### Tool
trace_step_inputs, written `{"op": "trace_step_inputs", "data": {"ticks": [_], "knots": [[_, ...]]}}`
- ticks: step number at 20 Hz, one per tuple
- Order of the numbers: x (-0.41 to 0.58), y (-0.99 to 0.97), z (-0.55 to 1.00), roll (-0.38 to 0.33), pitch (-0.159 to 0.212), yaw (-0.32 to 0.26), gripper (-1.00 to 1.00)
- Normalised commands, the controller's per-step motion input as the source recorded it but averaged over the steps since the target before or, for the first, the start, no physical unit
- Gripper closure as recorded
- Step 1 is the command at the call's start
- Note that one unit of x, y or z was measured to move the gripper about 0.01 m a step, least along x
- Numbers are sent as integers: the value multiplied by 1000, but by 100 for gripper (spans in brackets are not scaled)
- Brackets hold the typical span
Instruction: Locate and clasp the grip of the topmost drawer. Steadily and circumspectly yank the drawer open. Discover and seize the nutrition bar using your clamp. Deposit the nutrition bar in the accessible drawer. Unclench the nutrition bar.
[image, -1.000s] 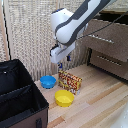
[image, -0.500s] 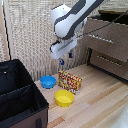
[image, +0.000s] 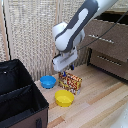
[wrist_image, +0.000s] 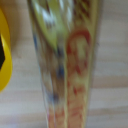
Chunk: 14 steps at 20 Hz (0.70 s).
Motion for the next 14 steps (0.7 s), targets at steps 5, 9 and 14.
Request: {"op": "trace_step_inputs", "data": {"ticks": [5, 9, 14], "knots": [[7, -271, -306, 119, 56, 77, 100], [22, -31, 0, 6, 0, 20, 100], [10, 20, 0, 0, 4, 2, 100]]}}
